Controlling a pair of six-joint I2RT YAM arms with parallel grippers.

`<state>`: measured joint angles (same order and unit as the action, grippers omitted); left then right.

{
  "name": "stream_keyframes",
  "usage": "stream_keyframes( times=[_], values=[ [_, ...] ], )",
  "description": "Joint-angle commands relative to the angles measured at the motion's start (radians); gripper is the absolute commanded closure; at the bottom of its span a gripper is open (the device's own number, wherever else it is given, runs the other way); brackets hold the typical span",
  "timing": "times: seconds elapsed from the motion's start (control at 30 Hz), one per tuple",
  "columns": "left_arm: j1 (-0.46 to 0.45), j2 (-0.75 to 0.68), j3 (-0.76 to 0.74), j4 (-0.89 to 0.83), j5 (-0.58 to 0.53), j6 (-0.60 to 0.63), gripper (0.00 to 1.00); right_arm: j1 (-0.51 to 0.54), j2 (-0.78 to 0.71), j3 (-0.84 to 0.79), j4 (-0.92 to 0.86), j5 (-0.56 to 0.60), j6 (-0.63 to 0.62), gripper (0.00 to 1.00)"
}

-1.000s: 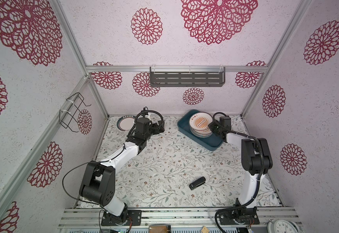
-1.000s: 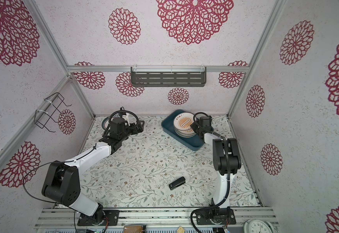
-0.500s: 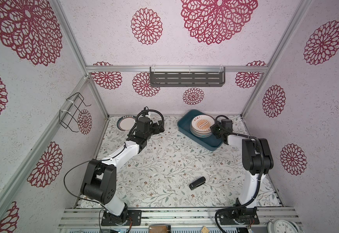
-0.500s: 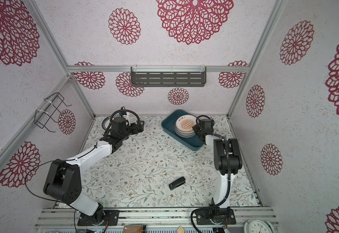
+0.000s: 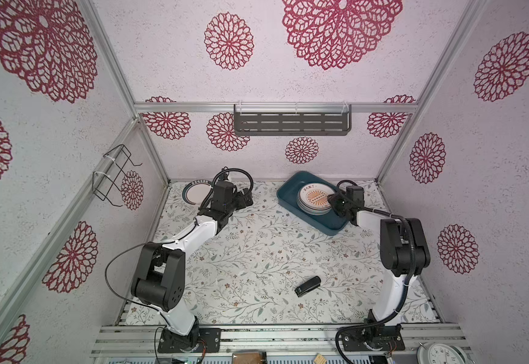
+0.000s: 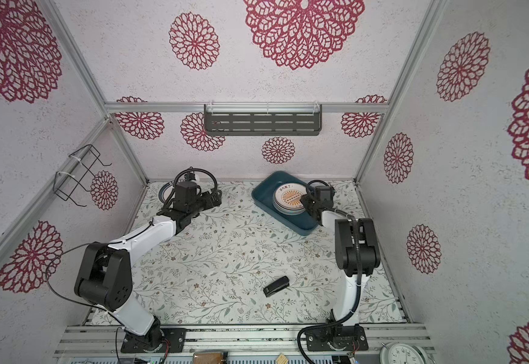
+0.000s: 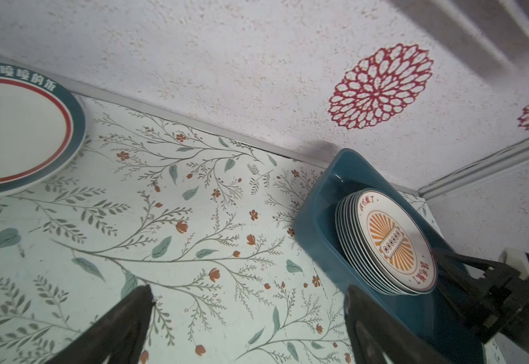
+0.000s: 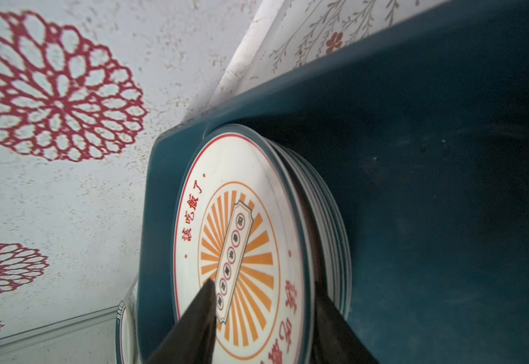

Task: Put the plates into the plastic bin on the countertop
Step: 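Lower the plate onto the stack with the right gripper while the left withdraws, then open the right gripper over the stack while the left moves to the green-rimmed plate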

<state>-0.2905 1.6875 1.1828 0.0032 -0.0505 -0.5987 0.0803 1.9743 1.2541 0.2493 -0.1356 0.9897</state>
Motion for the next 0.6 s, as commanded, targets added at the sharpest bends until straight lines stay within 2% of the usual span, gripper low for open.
stream_keyframes(
  times=[0.0, 0.23, 0.57],
  values=[
    [0.055, 0.011, 0.014, -0.068, -0.031, -0.054, 0.03, -0.001, -0.052, 0.025, -0.065, 0.007, -0.038, 0.45],
    [0.17, 0.005, 0.004, -0.173, -0.06, -0.098, 0.03, 0.007, -0.108, 0.02, -0.124, 0.039, -0.093, 0.27],
    [0.28, -0.012, -0.046, -0.2, 0.034, -0.137, 0.03, 0.082, -0.262, 0.009, -0.228, 0.126, -0.217, 0.08]
  ],
)
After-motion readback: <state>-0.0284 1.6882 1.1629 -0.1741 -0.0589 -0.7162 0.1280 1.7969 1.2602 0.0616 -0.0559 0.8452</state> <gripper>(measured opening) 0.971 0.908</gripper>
